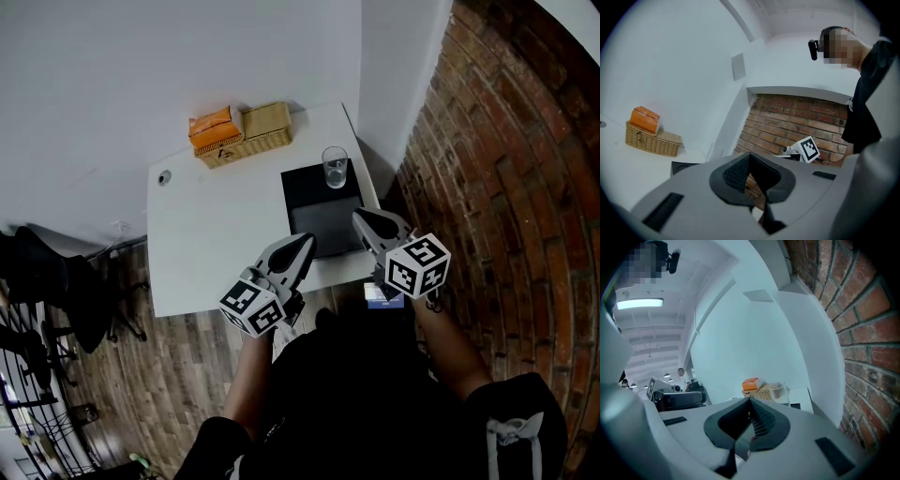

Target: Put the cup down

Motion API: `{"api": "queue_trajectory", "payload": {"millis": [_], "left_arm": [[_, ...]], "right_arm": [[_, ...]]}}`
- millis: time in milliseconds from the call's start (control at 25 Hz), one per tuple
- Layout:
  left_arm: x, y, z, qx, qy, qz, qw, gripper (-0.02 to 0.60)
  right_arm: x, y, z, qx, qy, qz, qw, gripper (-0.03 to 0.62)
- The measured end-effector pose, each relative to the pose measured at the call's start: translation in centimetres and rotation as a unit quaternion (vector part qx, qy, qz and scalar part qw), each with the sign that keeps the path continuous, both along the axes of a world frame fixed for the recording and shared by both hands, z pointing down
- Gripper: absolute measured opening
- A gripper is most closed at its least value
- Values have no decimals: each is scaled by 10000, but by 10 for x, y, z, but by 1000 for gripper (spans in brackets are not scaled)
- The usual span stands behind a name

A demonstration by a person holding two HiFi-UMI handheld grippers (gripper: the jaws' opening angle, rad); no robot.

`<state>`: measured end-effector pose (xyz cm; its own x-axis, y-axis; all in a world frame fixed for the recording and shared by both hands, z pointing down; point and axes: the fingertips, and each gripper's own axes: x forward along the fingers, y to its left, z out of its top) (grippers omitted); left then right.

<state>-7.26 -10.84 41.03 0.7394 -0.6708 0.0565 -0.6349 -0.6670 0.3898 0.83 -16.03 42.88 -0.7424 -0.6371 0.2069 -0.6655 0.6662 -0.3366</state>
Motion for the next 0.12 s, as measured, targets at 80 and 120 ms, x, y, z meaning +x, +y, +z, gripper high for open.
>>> {"api": "queue_trajectory", "payload": {"millis": [80, 120], "left_arm": [[0, 0, 1, -11, -9, -12, 10000, 8], [-1, 0, 1, -12, -15, -14, 10000, 8]], "right_arm": [[0, 0, 1, -2, 12, 5, 10000, 15], [1, 0, 1, -3, 19, 8, 10000, 15]]}}
